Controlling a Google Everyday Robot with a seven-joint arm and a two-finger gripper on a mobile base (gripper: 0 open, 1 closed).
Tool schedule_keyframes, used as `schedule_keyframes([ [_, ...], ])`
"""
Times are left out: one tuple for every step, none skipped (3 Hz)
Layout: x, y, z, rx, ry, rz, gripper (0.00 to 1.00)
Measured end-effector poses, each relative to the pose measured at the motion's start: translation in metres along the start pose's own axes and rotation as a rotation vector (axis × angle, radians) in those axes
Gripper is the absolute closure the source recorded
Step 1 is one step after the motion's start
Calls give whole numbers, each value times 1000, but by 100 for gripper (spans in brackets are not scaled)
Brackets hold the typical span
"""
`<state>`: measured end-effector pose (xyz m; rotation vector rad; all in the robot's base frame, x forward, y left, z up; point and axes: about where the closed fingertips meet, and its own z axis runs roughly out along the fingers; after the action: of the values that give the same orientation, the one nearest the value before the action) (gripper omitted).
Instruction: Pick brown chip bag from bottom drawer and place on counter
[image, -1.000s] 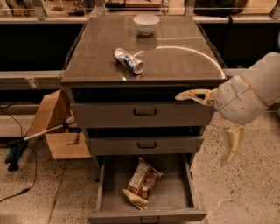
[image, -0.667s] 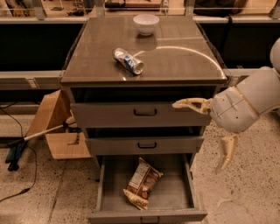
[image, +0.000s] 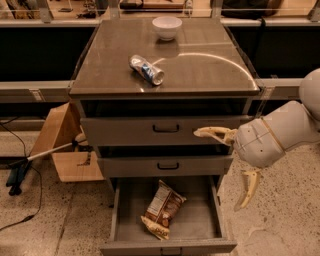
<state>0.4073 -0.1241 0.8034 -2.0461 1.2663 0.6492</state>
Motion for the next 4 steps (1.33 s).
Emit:
schedule_keyframes([
  [0,0,0,0,0,0,0],
  [13,9,11,20,6,43,0],
  [42,7,39,74,19,88,0],
  [63,-1,57,107,36,109,0],
])
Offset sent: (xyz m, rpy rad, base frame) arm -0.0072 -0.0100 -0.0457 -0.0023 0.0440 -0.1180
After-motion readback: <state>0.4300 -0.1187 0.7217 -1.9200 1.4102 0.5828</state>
